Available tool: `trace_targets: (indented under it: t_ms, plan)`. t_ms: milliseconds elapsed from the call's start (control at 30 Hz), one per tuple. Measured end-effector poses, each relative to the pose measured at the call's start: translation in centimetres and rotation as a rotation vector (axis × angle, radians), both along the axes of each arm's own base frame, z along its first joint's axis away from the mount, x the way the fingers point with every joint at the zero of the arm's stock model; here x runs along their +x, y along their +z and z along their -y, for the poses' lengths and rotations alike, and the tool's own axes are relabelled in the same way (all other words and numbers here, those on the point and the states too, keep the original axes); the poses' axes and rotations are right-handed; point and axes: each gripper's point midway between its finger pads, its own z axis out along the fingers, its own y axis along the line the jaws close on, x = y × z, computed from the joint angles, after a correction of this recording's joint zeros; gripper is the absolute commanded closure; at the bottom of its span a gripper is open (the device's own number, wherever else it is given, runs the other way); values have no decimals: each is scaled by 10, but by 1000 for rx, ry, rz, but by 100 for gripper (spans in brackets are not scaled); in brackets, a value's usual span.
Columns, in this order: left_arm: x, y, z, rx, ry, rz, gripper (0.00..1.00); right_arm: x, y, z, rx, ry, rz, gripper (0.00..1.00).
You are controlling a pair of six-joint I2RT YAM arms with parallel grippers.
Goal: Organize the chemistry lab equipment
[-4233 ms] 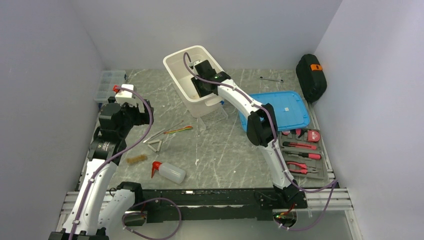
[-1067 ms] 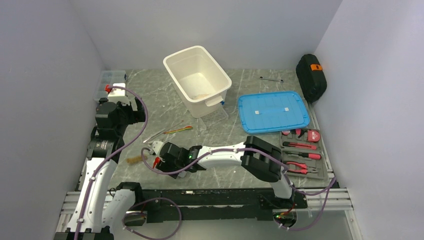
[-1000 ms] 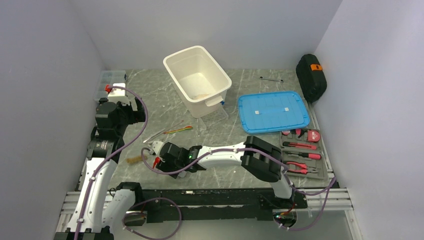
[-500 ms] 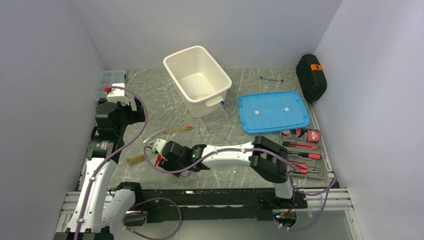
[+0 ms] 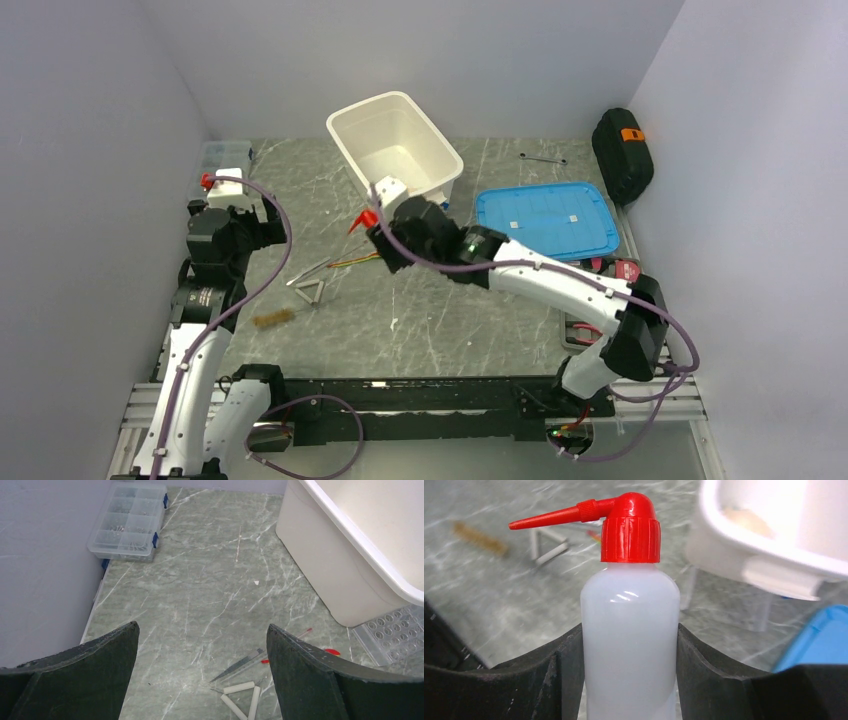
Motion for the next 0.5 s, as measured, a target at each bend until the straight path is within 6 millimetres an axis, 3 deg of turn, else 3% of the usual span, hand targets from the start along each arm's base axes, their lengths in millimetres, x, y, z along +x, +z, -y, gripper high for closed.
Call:
trace_targets:
  t_ms: [133, 333, 500]
  plan:
    - [0, -2, 0, 0, -1, -3, 1, 44, 25, 23, 8, -120, 18, 59]
    - [0, -5, 2, 0, -7, -9, 1, 109, 69, 17, 76, -221, 65, 60]
    - [0, -5, 4, 0, -14, -10, 1, 165, 65, 12, 68, -283, 65, 61]
